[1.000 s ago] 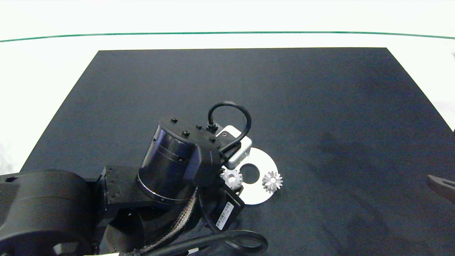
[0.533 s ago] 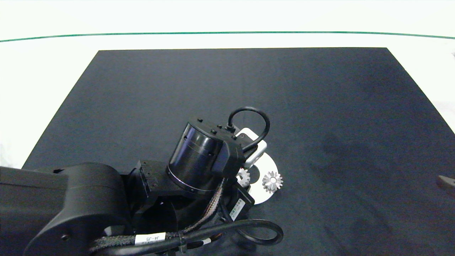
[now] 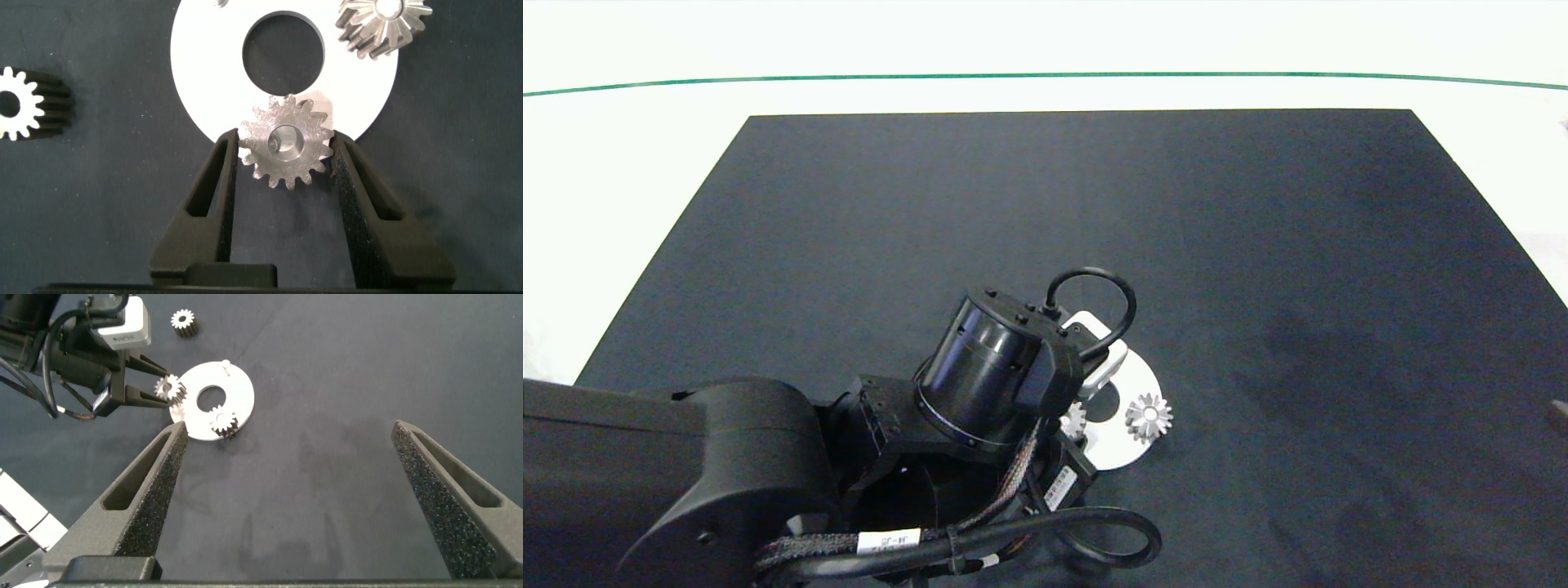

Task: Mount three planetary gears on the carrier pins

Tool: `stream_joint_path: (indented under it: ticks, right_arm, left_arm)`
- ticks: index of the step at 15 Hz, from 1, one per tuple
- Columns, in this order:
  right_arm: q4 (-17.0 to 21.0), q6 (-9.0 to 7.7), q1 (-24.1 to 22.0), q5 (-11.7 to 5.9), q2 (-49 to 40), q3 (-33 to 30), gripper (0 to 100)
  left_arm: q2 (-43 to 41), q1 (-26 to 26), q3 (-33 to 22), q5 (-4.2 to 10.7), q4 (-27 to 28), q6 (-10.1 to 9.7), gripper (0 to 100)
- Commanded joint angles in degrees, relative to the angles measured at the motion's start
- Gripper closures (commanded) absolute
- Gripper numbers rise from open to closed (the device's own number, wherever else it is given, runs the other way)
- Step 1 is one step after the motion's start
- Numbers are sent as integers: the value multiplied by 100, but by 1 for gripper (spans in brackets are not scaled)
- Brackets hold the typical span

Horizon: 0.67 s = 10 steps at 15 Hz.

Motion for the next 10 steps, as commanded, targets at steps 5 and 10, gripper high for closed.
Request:
stream_joint_path:
  ticks: [5,10]
  right_arm:
    - [-5,-9,2,16,12,-10,0]
    - [-5,-9,2,16,12,-10,0]
  left_arm:
    - [-15,115,11,14,-20,7,78]
    - [-59,141,29,14,-11,7,78]
